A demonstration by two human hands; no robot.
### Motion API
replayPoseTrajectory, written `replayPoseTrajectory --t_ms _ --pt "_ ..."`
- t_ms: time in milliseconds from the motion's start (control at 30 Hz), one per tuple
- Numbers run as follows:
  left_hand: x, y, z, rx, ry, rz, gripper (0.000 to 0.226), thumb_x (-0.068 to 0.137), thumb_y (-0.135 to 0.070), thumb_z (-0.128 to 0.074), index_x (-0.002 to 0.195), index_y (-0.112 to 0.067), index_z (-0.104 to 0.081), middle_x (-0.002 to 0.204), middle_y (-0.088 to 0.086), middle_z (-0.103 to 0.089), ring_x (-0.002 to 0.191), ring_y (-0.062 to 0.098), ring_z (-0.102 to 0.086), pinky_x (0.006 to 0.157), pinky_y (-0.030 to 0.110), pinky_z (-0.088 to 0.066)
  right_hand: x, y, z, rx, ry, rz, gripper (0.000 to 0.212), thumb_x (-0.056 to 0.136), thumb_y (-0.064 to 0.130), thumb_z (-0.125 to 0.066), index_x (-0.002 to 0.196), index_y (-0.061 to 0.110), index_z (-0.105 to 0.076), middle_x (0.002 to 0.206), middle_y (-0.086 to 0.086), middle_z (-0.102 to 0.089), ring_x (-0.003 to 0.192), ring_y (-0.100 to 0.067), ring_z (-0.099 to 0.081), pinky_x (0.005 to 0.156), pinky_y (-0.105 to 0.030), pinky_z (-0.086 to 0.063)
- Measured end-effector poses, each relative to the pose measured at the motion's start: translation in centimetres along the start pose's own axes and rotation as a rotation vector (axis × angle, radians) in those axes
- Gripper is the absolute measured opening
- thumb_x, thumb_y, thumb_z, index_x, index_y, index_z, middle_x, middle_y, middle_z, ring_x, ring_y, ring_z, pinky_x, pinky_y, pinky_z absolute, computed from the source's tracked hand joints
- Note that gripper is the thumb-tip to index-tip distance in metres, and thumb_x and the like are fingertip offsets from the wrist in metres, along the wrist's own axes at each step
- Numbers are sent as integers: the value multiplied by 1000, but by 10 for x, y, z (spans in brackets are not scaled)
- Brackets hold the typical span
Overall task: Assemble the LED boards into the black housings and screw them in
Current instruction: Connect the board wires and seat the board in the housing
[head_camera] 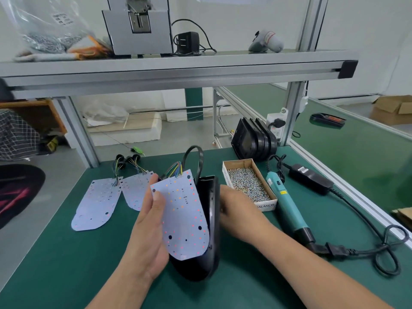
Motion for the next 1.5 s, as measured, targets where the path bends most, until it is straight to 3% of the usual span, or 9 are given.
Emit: replayPoseTrajectory --t_ms 133,233,367,567,800,967,1133,1267,1500 --pt "4 -13 12 -9 -45 -10 37 103 -51 -52 139 -61 -58 145 -16 -65 130 12 -66 93 38 -62 -2 -28 27 130 -56 -167 24 95 25 -60 114 35 -72 75 15 -67 72 -4 -60 69 -30 -47" --pt "3 -17 17 -39 -46 9 38 102 -53 -55 138 -61 -58 145 -17 -65 128 11 -67 90 38 -63 -3 -62 47 378 -152 -317 21 89 22 -60 98 31 -76 52 13 -45 49 -8 -41 49 -22 -36" --pt "2 -10 5 3 5 36 41 104 -52 -51 144 -60 -53 150 -15 -61 139 16 -60 113 47 -46 -8 -85 46 891 -303 -409 14 90 14 -67 95 7 -78 55 -2 -34 41 -20 -37 43 -21 -28" --pt "-6 7 -11 38 65 96 41 102 -49 -55 142 -60 -55 150 -13 -62 137 17 -61 111 46 -51 -5 -67 43 1388 -456 -224 12 89 24 -81 96 15 -79 64 3 -49 54 -14 -53 47 -21 -38" --pt "-5 14 -11 -30 59 118 41 103 -47 -56 143 -55 -57 150 -11 -63 134 17 -64 97 38 -60 1 -13 23 805 -145 67 17 107 23 -55 117 18 -68 121 12 -72 124 -7 -60 103 -19 -42" --pt "2 -1 3 -67 -12 76 44 98 -53 -56 142 -58 -57 148 -17 -63 133 12 -64 97 41 -58 -1 -10 -6 952 134 -19 19 93 -8 -61 105 -5 -45 98 -2 -77 76 -22 -68 74 -30 -52" --pt "-2 8 -5 -52 29 114 43 100 -53 -53 144 -57 -56 151 -14 -61 137 15 -61 108 43 -49 0 6 -13 902 180 7 20 90 5 -82 104 10 -68 83 -15 -63 76 -18 -55 67 -30 -46" --pt "4 7 8 -79 3 116 40 105 -50 -50 145 -56 -54 151 -12 -62 137 20 -62 116 51 -43 -1 -1 6 358 108 3 24 83 11 -69 69 17 -51 62 10 -46 59 -9 -40 57 -34 -34" --pt "5 8 16 -48 -76 109 31 107 -50 -49 128 -37 -69 137 0 -71 111 21 -73 82 43 -63 -5 0 27 -273 -14 -59 12 88 30 -58 87 19 -54 75 0 -62 78 -31 -59 67 -41 -48"
Point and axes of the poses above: each hand's wrist, its own x-axis towards the middle knuckle, its own z-axis out of the back of the hand, y = z × x, the point moved 10 cm from there along x, towards the middle knuckle
